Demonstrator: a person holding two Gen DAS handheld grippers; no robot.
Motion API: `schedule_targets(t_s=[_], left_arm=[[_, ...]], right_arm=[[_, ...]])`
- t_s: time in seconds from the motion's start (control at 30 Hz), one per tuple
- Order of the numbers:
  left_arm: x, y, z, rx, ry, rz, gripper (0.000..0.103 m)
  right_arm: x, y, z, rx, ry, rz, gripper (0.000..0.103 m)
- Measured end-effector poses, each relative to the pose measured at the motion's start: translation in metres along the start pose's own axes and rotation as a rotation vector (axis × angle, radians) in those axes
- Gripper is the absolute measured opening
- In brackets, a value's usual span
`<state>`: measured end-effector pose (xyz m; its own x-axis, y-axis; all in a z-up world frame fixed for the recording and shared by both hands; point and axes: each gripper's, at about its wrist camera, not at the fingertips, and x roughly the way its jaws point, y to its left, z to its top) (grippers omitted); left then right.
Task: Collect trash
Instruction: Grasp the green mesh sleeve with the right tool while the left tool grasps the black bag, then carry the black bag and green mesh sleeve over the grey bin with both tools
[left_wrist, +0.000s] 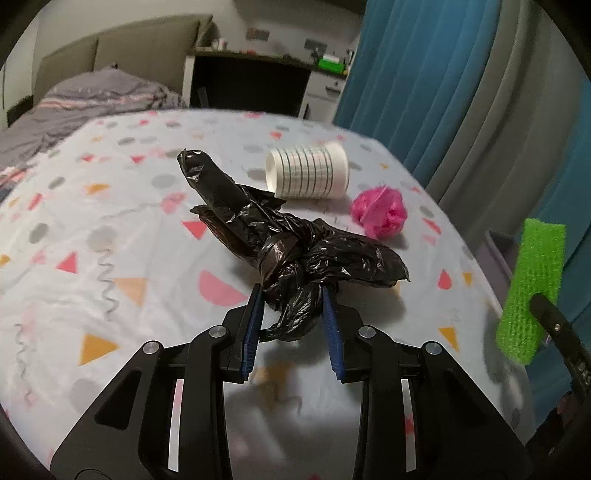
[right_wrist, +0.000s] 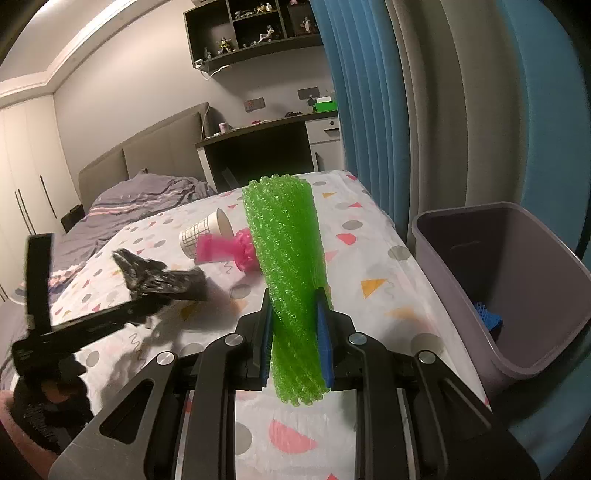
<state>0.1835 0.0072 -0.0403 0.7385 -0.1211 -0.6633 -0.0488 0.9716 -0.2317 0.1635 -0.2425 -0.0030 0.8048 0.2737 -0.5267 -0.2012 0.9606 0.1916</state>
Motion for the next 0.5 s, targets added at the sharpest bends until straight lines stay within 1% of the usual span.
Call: schedule_targets(t_s=[0.07, 0.17, 0.5], left_arm=[[-0.014, -0.002, -0.002, 0.018, -0.034, 0.009, 0.031], [-0.032, -0.003, -0.003, 0.034, -0.069, 0.003, 0.031], [-0.063, -0.01, -0.006, 0.05, -0.127, -0.016, 0.031]], right_arm=[[-0.002, 0.0, 0.0, 0.001, -0.003, 0.002, 0.022], [-0.007, -0.001, -0.002, 0.0, -0.008, -0.001, 0.022], [-0.025, 0.0, -0.005, -0.028, -0.033, -0.029, 0.022]])
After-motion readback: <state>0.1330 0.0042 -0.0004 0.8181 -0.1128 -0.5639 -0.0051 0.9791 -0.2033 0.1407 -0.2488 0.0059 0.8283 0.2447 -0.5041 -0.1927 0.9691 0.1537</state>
